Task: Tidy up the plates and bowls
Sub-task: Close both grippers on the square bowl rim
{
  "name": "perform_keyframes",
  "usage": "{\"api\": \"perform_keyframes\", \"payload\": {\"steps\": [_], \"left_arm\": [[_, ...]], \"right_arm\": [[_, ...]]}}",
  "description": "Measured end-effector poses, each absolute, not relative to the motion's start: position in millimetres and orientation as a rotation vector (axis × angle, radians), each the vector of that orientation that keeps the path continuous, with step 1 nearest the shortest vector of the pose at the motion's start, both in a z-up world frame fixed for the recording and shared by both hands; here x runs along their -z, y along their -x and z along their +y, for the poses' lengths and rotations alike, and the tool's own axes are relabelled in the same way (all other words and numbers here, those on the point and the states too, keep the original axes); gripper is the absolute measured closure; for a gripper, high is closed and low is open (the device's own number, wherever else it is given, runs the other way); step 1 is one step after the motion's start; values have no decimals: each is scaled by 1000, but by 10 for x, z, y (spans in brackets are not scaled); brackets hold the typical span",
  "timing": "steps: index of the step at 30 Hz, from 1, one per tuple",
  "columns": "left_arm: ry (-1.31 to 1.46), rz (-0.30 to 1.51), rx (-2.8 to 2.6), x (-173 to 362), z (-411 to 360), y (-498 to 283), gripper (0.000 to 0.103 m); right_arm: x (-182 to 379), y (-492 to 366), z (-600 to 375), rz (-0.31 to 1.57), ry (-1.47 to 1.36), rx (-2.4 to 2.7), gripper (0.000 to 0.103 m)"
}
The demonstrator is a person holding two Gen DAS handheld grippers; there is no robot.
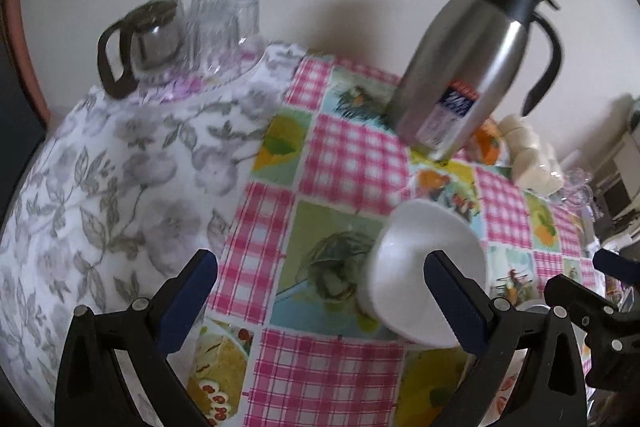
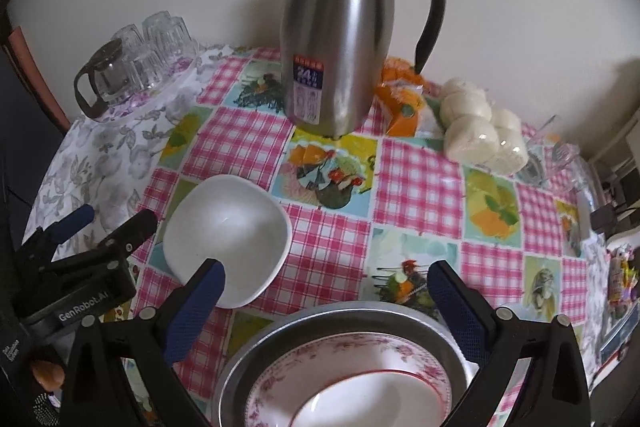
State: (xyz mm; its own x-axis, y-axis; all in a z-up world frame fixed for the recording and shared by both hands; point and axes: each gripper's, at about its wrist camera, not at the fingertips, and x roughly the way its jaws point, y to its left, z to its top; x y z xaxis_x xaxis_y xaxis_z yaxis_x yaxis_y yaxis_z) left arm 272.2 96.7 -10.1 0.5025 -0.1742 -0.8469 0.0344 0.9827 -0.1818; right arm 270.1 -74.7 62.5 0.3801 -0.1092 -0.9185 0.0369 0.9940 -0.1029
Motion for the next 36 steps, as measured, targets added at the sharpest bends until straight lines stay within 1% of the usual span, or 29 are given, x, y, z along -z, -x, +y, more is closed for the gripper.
{"api": "perform_keyframes", "payload": {"steps": [3,5,10,14,16,17,18,19,20,21,23,26,29,34,35,36], "left_arm": [[169,1058,137,196,993,-2749,0],[181,1073,144,241,998,-2775,0],[158,1101,126,340,951,-2832,2],[152,1106,139,416,933,-2850,2],[149,1106,157,433,907,-2860,9],[145,1111,160,445,889,-2869,11],[141,1115,160,457,871,-2880,18],[140,1117,161,465,861,-2887,26],[143,1118,166,474,852,-2895,28],[145,1117,166,483,844,-2900,32],[139,1116,165,495,823,-2905,33],[127,1126,179,537,786,-2919,33],[111,1128,164,571,772,-2924,33],[118,1140,170,624,769,-2917,33],[119,1139,171,626,769,-2915,34],[131,1140,184,626,769,-2912,39]], "right_arm": [[-485,-2752,-709,1203,55,86,4],[-403,-2789,-670,1217,59,81,11],[-181,-2872,-603,1263,53,82,23],[-58,-2915,-629,1287,24,91,28],[-17,-2935,-647,1294,16,96,31],[-3,-2944,-649,1297,14,94,33],[19,-2953,-648,1303,14,92,36],[41,-2960,-644,1309,11,89,41],[66,-2966,-643,1317,7,87,45],[92,-2971,-638,1324,2,83,47],[129,-2977,-627,1333,-2,75,57],[171,-2989,-608,1340,3,68,65],[208,-2997,-591,1346,3,56,70],[238,-3002,-549,1350,18,38,76],[242,-3003,-541,1350,22,36,77],[246,-3004,-532,1352,26,33,78]]}}
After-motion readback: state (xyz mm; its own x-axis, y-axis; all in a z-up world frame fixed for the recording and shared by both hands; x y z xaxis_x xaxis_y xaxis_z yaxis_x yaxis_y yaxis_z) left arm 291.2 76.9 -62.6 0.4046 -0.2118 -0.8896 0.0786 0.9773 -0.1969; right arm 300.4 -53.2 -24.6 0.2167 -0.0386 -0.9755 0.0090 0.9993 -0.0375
